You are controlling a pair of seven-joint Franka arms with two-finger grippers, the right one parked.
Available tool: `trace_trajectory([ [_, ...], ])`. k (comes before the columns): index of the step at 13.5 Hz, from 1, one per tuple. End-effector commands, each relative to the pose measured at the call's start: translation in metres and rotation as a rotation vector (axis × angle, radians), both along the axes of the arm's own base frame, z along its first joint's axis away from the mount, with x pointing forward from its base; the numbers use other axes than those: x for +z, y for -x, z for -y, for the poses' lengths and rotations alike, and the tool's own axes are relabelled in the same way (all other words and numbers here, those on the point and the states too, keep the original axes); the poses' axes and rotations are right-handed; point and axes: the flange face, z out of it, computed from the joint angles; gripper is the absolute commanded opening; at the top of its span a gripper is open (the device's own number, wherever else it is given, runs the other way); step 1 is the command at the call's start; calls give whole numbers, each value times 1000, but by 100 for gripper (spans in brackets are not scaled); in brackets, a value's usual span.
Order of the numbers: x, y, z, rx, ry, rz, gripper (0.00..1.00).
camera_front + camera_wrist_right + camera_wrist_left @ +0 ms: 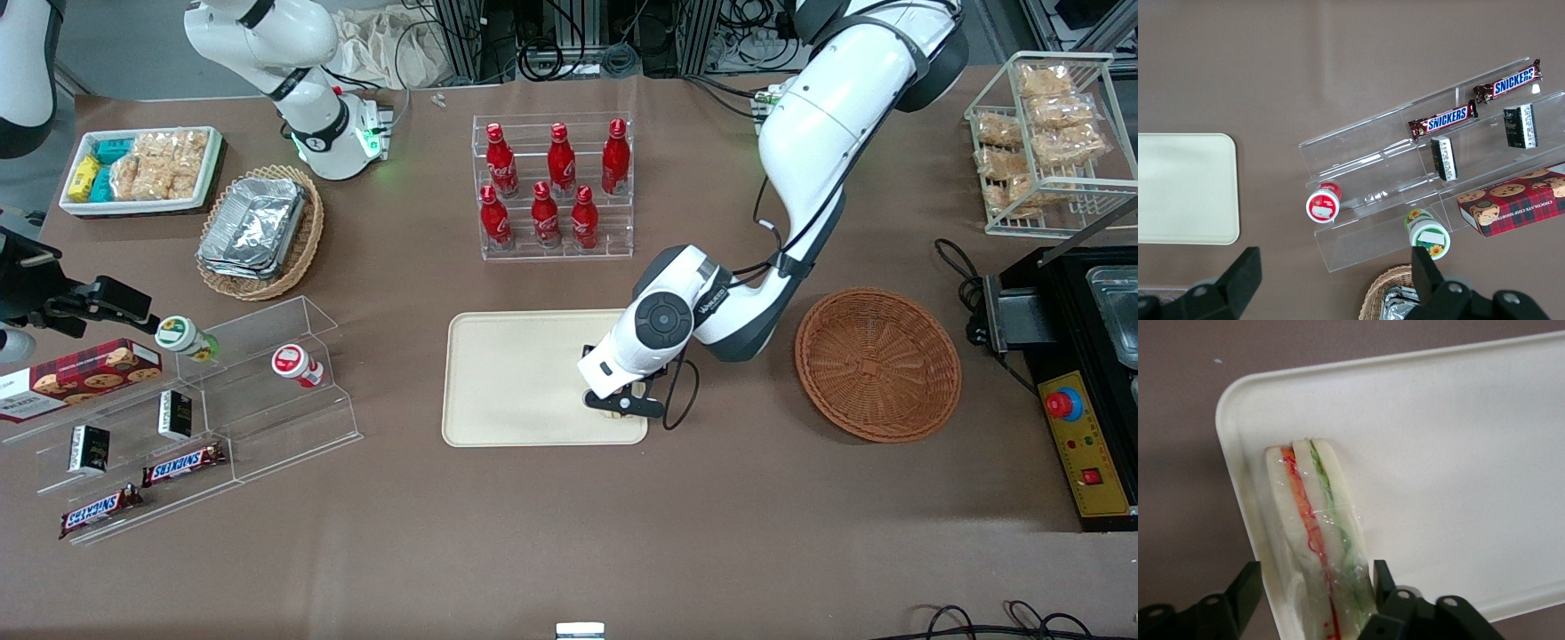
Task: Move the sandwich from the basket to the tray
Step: 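Lower the sandwich onto the tray and open the left gripper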
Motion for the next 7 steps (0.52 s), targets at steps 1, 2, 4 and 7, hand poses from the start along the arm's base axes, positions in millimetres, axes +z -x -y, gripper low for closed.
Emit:
trace_trajectory([
  [1, 67, -7, -29, 26, -63, -8, 100],
  [2, 97, -9, -46, 37, -87, -12, 100],
  [4, 152, -19, -102, 79, -151, -34, 100],
  [7, 224, -22, -181, -3, -184, -40, 100],
])
